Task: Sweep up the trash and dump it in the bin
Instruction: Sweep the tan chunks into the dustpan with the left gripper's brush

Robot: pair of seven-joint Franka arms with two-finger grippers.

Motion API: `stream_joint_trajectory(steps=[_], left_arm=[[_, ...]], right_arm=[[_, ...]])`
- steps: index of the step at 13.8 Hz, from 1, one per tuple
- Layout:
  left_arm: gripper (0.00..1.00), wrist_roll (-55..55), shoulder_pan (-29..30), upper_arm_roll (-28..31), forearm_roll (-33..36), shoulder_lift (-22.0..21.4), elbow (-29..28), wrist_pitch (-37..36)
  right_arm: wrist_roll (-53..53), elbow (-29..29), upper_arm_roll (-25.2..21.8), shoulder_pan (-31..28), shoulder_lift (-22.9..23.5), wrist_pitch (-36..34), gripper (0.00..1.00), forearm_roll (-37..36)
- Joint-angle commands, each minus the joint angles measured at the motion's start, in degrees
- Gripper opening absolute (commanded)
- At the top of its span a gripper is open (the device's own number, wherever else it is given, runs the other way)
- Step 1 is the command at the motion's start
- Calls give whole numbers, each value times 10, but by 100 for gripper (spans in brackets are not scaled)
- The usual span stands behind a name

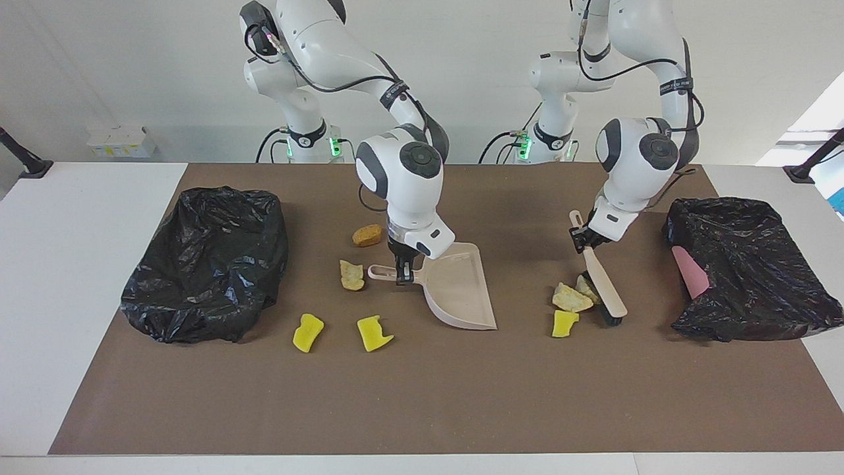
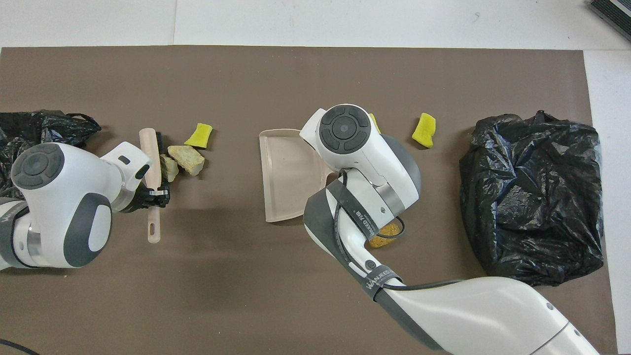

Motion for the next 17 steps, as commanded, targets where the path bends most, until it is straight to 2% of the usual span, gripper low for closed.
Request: stream_joint_trajectory(steps=[1,4,11,15,17], left_arm=[[0,39,-27,2,-7,9,14,-4],[0,57,-68,2,-9,0,2,-11],[0,43,-182,2,-103,-11,0,-4],[0,42,-207,-10,-134,-12,14,-34],[0,42,-197,-7,-140,-33,29,-46]], right_arm=[[16,-6,4,-3,-6,-7,0,1],[26,-6,5,-3,-6,-6,0,1],[30,-5,5,-3,-6,-5,0,1],[32,-5,5,-3,-7,-6,0,1],[32,-5,4,-3,-7,-8,0,0]])
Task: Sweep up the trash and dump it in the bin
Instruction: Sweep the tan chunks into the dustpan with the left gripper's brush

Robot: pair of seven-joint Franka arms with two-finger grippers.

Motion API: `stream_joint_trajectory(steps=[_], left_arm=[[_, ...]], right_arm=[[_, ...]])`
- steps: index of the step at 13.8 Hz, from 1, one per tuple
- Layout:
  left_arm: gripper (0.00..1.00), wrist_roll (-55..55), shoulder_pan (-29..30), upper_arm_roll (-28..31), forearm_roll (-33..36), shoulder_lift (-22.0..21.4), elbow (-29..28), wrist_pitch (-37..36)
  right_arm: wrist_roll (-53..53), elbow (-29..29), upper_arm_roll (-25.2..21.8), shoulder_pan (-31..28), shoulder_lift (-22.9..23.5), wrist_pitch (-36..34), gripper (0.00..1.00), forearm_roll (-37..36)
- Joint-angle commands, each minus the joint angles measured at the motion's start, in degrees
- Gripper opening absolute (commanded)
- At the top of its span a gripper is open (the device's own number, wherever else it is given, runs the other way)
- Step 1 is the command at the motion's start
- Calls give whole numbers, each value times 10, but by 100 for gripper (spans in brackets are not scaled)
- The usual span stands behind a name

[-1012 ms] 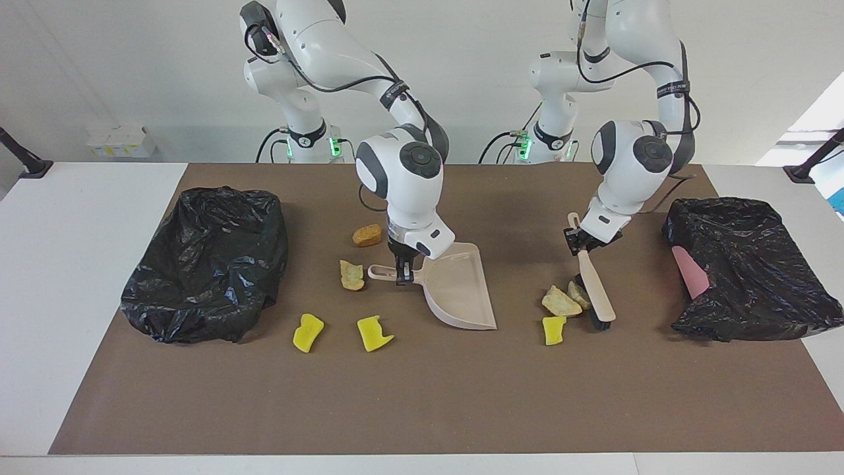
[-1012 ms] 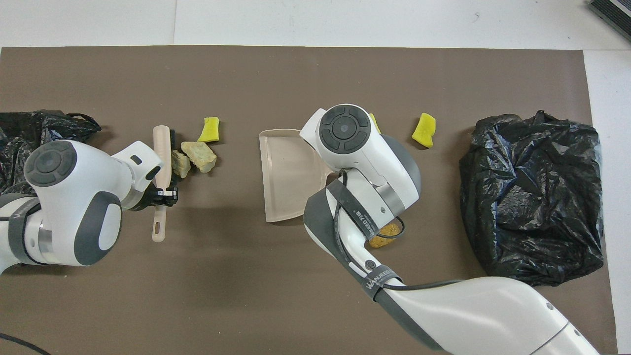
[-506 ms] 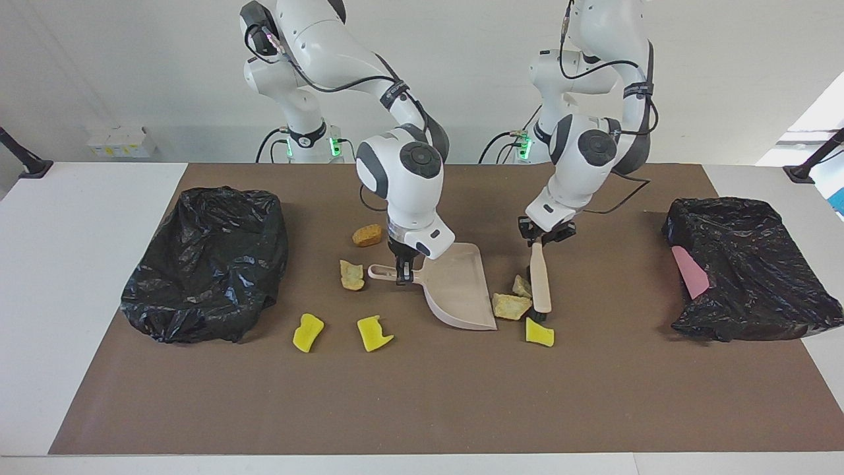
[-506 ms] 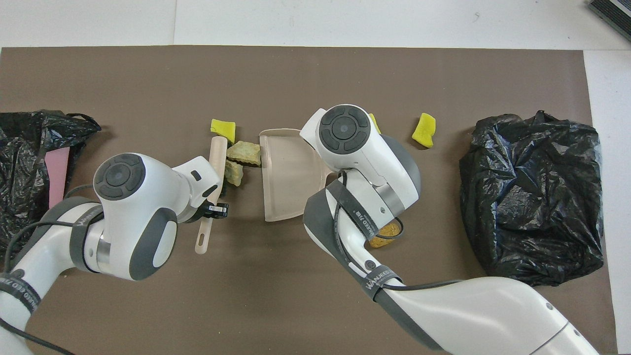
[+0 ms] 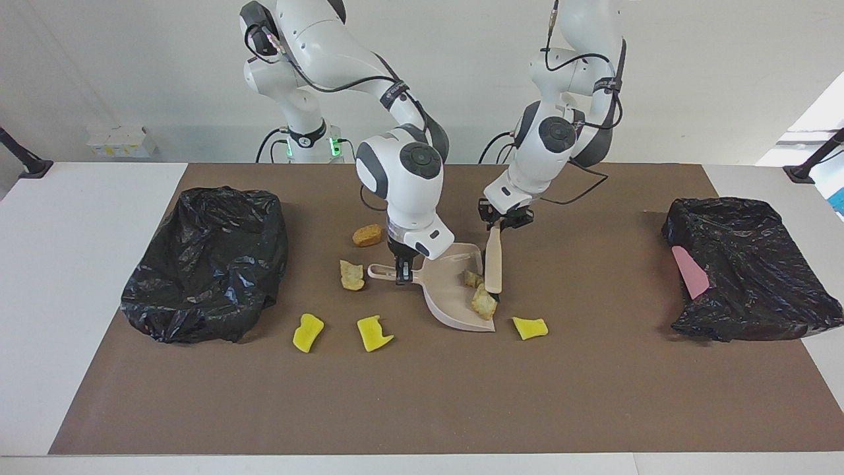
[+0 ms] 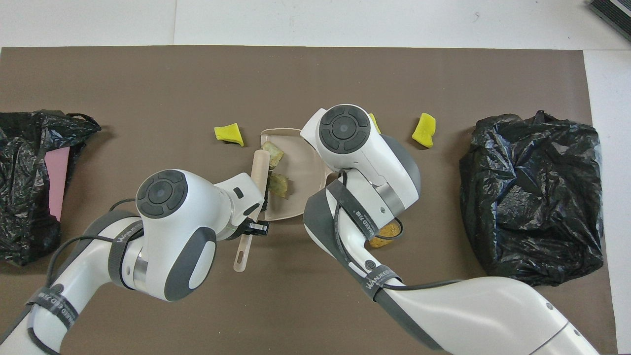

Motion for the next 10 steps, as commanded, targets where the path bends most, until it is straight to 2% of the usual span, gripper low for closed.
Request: stream_joint_trajectory(steps=[1,4,6,10], left_arm=[[0,2,4,13,-13,-32,20,-28],[0,11,51,12,1,-27,38,-30],[0,15,84,12,48,-14,48,-30],[0,71,136,12,98,80,136,-42]], right_arm=[[17,-5,4,-2,-8,-6,0,-1],[17,-5,4,-2,-9,-12,0,-3],[17,-5,4,-2,-8,-13,0,-3],[17,-5,4,-3,-9,-15,0,-1]])
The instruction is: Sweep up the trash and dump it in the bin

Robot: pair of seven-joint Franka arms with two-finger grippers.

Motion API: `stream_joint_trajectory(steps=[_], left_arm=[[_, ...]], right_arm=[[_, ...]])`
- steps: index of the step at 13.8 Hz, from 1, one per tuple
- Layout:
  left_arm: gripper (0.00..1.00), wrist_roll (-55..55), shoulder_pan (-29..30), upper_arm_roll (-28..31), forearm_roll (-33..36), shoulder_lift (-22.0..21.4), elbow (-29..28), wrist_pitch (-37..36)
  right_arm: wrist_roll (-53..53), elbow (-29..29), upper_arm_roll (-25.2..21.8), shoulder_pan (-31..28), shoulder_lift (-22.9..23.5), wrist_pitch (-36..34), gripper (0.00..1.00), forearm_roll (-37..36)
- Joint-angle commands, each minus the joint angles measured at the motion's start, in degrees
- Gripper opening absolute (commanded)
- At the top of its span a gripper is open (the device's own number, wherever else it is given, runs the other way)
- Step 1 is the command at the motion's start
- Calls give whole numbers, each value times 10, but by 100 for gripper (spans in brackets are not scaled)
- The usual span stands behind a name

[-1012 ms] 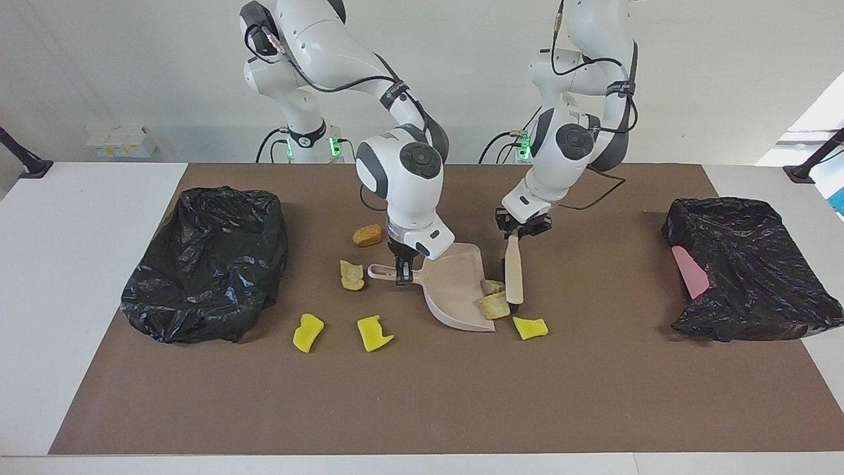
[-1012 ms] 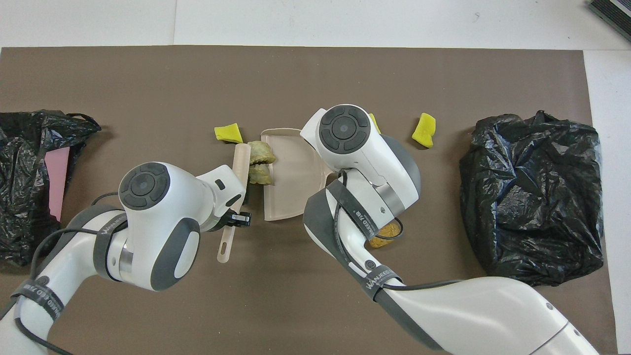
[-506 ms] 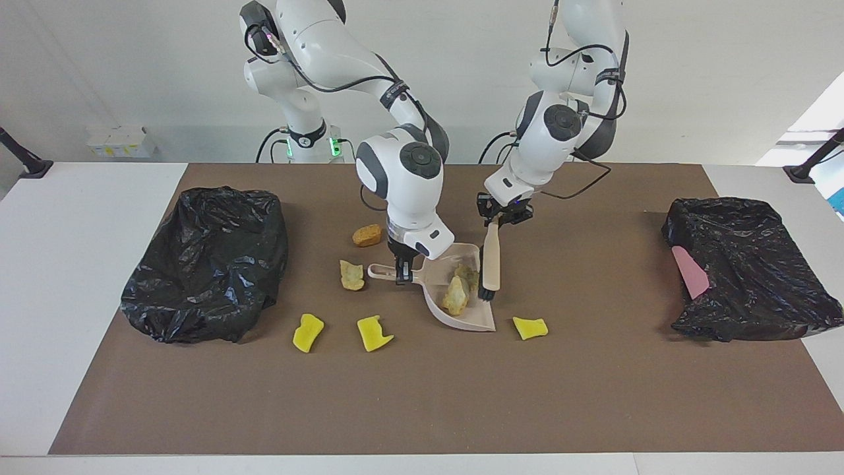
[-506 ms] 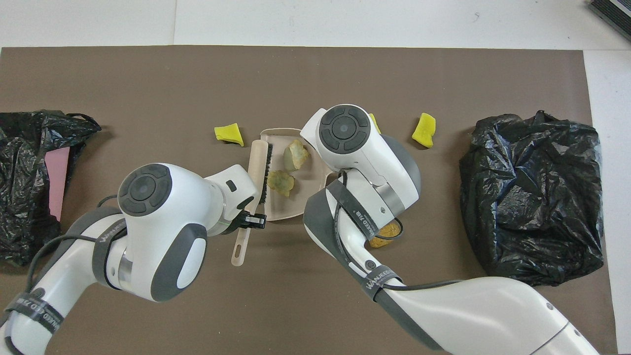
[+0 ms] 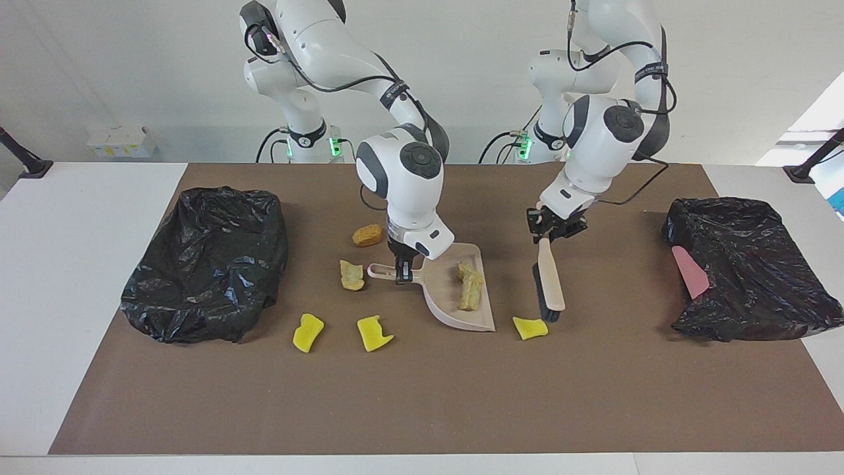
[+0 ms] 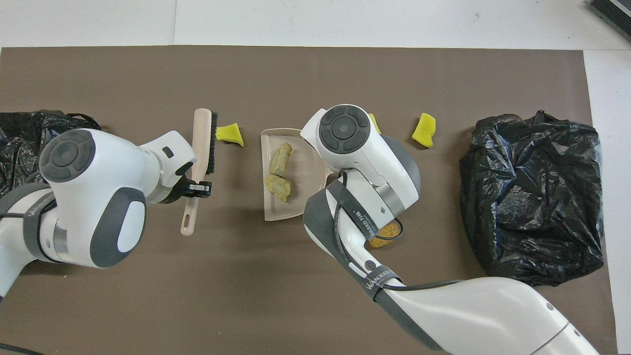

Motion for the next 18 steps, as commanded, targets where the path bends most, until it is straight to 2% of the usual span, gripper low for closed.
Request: stream_joint_trajectory(steps=[1,5,7,10,12,14,16,18], left_arm=[[0,41,28,-4,34,87,84,-18],[0,95,37,-4,38,116,86,-3],[0,96,27,-8,38,108,65,-10],[0,117,4,-11,32,65,-10,-10],[0,111,-38,-11,-7,39,-50,-9],[0,87,-81,-11,-53,30,-57,-7],[0,8,-115,-11,-55,28,-56,-2],[0,-7,-112,-8,-55,30,-51,1]], right_arm=[[16,-6,4,-3,-8,-14,0,0],[18,-16,4,-5,-12,-16,0,3],[23,-20,4,-5,-14,-15,0,3],[24,-21,4,-4,-15,-16,0,3],[24,-21,4,-4,-15,-16,0,2],[24,-21,4,-4,-15,-16,0,2],[24,-21,4,-4,-15,-16,0,2],[22,-21,4,-4,-15,-15,0,2]])
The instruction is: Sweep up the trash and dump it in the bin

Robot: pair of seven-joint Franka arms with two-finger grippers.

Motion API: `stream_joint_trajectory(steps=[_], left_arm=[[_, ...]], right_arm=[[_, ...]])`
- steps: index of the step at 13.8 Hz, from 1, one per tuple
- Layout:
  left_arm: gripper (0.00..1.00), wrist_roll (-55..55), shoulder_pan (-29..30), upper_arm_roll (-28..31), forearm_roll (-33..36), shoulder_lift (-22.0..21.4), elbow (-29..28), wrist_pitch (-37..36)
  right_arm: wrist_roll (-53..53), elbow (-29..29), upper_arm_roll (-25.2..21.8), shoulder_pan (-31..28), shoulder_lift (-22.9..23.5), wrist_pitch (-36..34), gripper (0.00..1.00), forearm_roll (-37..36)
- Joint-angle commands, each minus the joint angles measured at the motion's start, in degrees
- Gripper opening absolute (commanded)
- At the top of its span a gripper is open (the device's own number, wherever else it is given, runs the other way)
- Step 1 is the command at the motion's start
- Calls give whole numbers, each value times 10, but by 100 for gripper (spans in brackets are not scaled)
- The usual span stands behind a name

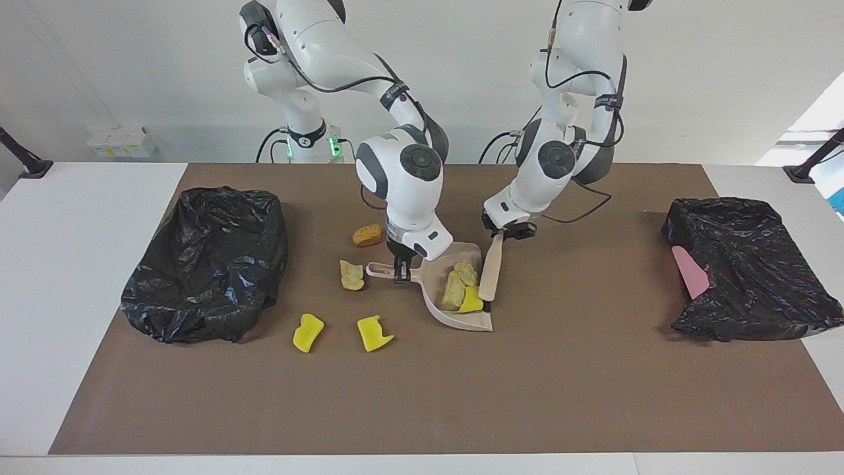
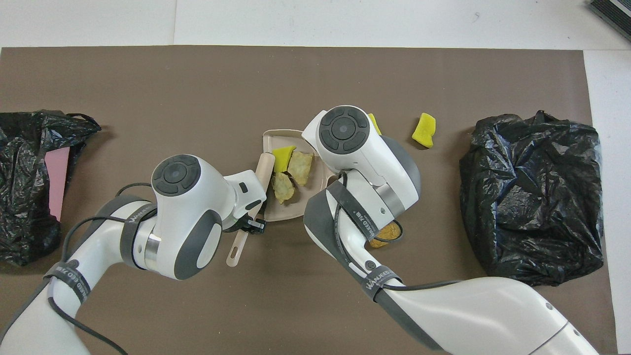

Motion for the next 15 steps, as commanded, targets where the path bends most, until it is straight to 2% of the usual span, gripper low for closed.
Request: stream_joint_trajectory(steps=[1,5,9,11,13,15], left_arm=[[0,-7,6,13,-9,-10,-11,4],[0,-64,53,15,-3,-24,-10,-4],[0,-187,39,15,14,-52,-21,-6],[0,-195,29,13,16,-57,-34,4],[0,-192,27,11,16,-78,-72,29],[0,-185,29,12,16,-81,-80,42]], right_arm=[[4,-15,4,-8,-14,-6,0,2],[-8,-14,4,-16,-12,2,0,4],[-52,-13,4,-49,-35,2,0,46],[-60,-15,4,-51,-37,2,0,48],[-54,-33,4,-45,-47,4,0,48],[-59,-42,4,-41,-46,3,0,39]])
